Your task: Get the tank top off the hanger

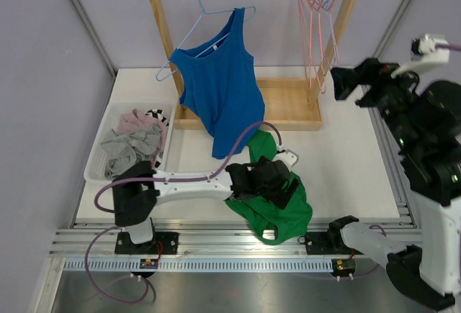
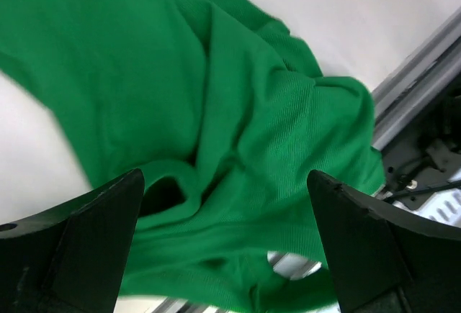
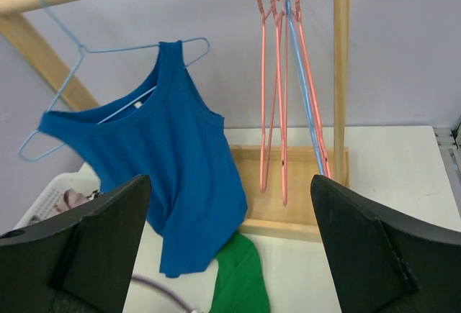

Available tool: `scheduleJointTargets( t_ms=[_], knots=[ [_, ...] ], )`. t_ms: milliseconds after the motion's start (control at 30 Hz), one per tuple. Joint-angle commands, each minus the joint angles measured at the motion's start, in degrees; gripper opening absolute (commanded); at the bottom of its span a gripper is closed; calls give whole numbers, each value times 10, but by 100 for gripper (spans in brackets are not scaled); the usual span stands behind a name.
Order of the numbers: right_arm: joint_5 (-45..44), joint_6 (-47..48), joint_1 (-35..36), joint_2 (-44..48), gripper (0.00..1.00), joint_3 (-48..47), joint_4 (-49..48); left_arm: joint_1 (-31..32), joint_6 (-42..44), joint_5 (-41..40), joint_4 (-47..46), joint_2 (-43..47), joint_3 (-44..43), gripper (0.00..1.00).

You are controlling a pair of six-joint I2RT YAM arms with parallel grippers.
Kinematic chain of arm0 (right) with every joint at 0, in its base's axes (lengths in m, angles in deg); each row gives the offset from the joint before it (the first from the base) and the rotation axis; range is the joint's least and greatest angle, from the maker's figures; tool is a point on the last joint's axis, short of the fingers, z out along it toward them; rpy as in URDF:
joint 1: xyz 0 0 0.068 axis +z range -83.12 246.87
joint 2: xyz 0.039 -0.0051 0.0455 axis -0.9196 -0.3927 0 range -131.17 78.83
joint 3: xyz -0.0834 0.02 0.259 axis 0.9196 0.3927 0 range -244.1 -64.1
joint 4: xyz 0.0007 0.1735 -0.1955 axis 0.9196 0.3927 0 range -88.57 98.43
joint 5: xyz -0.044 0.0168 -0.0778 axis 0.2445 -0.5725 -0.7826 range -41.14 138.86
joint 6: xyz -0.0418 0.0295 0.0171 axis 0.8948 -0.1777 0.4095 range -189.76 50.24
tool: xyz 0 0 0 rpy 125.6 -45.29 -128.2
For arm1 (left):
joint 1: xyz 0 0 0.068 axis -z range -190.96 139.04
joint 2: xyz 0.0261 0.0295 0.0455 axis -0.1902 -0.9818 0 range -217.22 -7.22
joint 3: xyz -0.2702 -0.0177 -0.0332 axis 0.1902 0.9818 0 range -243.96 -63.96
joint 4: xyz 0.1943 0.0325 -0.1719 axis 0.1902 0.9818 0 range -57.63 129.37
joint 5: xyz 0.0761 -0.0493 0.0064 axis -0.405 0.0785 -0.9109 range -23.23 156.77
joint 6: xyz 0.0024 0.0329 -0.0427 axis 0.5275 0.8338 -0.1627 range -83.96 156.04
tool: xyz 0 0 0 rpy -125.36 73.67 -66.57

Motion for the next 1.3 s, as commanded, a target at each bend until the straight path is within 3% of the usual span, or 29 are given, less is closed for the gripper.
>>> scheduleJointTargets(
  t_ms=[0,167,233,267,300,333,433,633,733,933,1033,1267],
  knots=[
    [44,5,-3,94,99,66,14,13,-20,26,-32,-50,-36,99],
    [104,-2,-3,187,99,163,4,23,-35,16,-4,-151,-66,99],
    [119,-2,-3,212,99,171,9,25,-43,10,6,-169,-66,91],
    [132,-2,-3,218,99,172,8,24,-44,9,8,-180,-61,77],
    [137,-2,-3,230,99,172,7,26,-48,10,10,-181,-59,39],
    [140,-2,-2,235,99,175,4,27,-50,1,9,-178,-56,23],
    [132,0,-2,248,100,176,2,33,-52,-22,26,-141,-48,0],
    [112,-1,-3,260,99,183,-7,38,-54,-185,161,16,-89,0],
    [108,0,-2,260,100,185,-12,37,-61,-319,250,95,-124,0],
    [102,6,-2,252,99,185,-23,19,-76,-464,416,185,-217,0],
    [102,6,-2,243,99,184,-28,-13,-61,-498,471,220,-260,0],
    [110,1,-2,222,99,183,-43,-209,48,-461,438,297,-299,0]
  ],
)
